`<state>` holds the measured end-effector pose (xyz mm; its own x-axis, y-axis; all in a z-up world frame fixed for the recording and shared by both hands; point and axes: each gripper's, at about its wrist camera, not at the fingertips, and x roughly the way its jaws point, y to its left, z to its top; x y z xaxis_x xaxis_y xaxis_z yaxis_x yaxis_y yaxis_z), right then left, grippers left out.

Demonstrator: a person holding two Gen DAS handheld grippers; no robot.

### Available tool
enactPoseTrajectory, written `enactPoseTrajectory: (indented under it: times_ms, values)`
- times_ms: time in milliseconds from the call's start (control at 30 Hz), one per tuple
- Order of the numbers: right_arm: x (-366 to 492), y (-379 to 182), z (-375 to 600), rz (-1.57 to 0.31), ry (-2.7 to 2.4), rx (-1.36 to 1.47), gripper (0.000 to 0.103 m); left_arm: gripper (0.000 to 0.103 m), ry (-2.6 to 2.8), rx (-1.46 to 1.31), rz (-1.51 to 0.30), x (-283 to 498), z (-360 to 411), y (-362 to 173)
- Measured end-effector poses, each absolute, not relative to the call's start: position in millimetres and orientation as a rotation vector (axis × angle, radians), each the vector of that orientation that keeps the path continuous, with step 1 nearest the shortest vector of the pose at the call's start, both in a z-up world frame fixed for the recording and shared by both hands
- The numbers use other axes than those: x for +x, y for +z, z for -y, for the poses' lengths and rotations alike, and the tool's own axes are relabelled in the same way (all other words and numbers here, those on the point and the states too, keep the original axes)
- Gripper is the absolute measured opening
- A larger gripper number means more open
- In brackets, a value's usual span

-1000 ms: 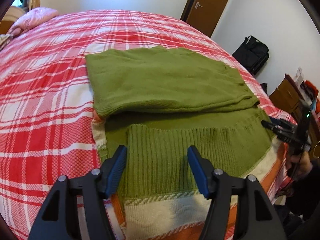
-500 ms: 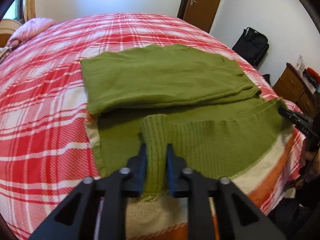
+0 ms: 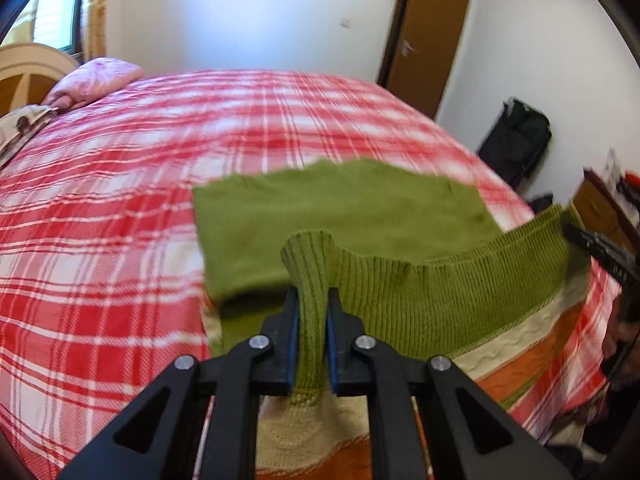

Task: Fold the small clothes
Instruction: 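Lift the hem with both tools and flip the sweater over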

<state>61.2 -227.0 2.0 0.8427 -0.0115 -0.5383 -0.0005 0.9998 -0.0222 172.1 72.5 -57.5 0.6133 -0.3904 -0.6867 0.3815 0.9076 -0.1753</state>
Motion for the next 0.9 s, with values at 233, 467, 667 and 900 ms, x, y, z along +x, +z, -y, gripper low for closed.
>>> enactPoseTrajectory:
  times_ms: [233, 467, 667, 900]
  values:
    - [123, 19, 224, -0.534, -0.031, -0.099, 0.009, 0.012, -0.341, -0.046, -0.739, 216, -65, -38]
    - [190, 10, 228, -0.527, -0.083, -0.131, 0.009, 0.012, -0.244, -0.048, -0.702, 262, -65, -39]
    - [240, -17, 236, -0.559, -0.124, -0.114, 0.009, 0.012, -0.179, -0.079, -0.725, 304, -67, -57]
    - [270, -65, 242, -0.63, -0.161, -0.138, 0.009, 0.012, -0.096, -0.063, -0.811, 339, -57, -99]
